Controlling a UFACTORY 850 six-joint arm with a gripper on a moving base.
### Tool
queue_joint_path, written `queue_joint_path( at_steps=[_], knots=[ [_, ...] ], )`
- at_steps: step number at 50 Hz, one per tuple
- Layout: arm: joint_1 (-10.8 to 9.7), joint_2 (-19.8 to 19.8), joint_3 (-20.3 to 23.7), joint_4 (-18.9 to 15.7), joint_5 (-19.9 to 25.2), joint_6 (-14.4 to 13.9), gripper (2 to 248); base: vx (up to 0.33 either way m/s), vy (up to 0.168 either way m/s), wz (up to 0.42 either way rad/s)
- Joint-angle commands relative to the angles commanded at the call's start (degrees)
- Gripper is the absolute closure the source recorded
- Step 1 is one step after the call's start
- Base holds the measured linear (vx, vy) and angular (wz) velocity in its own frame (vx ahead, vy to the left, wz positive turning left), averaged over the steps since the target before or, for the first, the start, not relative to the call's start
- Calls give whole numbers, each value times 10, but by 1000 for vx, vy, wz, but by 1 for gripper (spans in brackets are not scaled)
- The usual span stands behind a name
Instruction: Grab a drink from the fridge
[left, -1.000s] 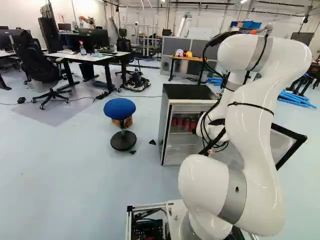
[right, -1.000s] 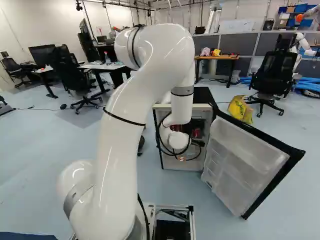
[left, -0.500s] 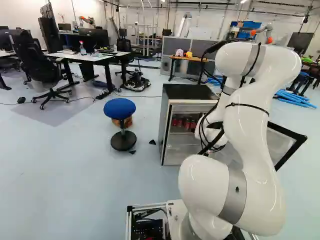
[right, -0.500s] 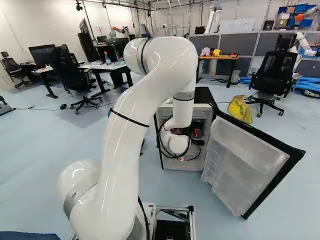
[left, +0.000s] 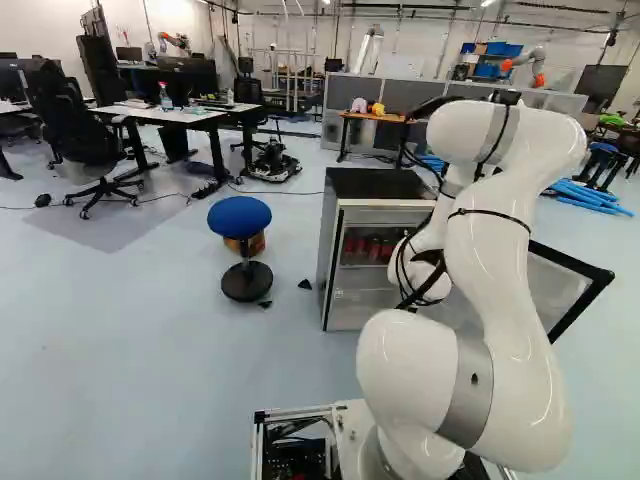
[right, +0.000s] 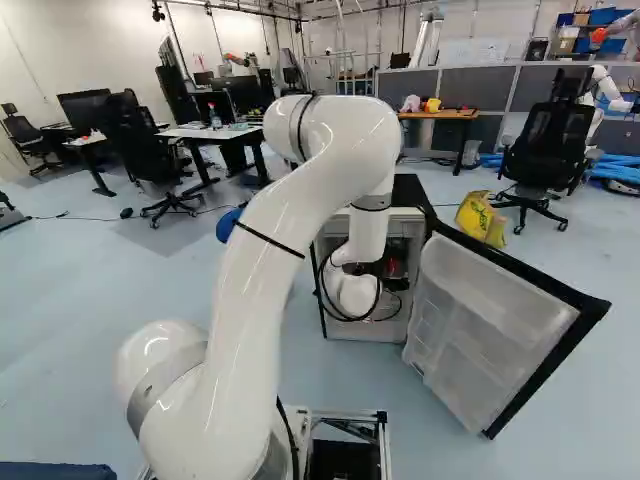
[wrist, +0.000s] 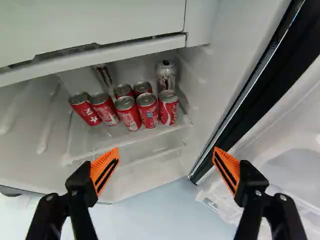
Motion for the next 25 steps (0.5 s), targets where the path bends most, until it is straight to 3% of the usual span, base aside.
queue_joint_path(
  at_steps=[25],
  knots=[
    [5,-48,-29,-4,56,0,3,0,0,0]
  ],
)
